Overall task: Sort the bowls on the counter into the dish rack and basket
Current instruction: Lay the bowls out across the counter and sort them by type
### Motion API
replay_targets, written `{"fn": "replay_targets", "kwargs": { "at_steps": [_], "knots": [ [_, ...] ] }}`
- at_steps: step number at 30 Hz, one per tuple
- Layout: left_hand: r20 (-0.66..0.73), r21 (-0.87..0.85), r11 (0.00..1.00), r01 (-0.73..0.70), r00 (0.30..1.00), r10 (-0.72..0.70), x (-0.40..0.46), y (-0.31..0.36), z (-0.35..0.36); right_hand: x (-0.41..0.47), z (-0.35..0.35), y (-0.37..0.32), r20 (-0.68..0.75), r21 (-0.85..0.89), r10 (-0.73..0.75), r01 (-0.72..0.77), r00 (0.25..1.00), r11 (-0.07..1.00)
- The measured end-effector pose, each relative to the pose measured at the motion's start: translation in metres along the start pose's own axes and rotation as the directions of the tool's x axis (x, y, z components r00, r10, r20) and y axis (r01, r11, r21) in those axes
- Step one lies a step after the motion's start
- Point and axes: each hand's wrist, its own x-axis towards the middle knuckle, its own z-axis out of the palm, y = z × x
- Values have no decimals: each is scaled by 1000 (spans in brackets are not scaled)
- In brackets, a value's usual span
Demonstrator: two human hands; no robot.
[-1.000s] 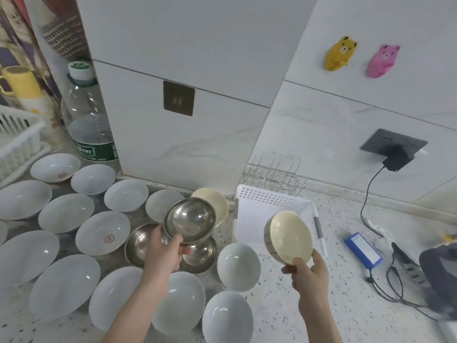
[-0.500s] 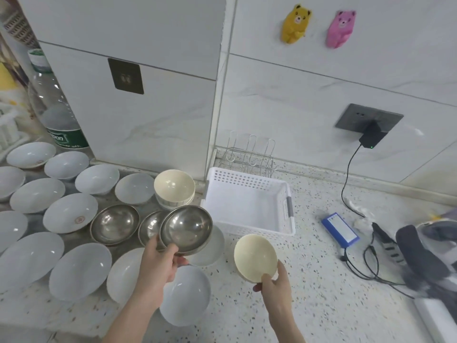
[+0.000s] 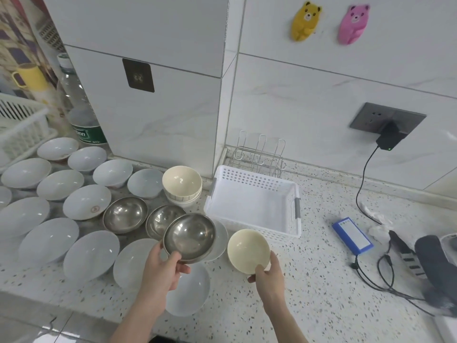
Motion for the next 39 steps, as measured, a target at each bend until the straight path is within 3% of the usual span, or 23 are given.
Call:
{"fn": "replay_targets", "kwargs": {
  "at_steps": [13,19,21,24,27,31,34,39],
  "knots": [
    [75,67,998,14,997,-19,-1,-1,6,10,3,1,-2,33,12,-12,1000,999],
    [195,118,993,-8,981,-15,-6,-4,14,5,-7,-2,35,77,128,-130,991,989],
    [250,152,988,-5,968,-34,-8,-8,16,-2,-12,-2,-12,-24,130,-130,991,991],
    [354,213,977,2,932,-79,-14,-18,22,-18,-26,0,-98,-126,19,-31,995,991],
    [438,287,958,-11,891,-121,-21,-29,28,-35,-38,3,-15,-78,-72,70,997,994],
    [499,417,906,-78,853,-156,-23,-40,34,-49,-44,15,149,-156,-145,168,978,973],
    [518,476,873,-107,836,-180,-23,-47,35,-51,-40,24,180,-284,-151,199,972,938],
    [515,513,852,-103,831,-210,-26,-61,36,-47,-39,28,225,-304,-130,196,966,932]
  ]
}}
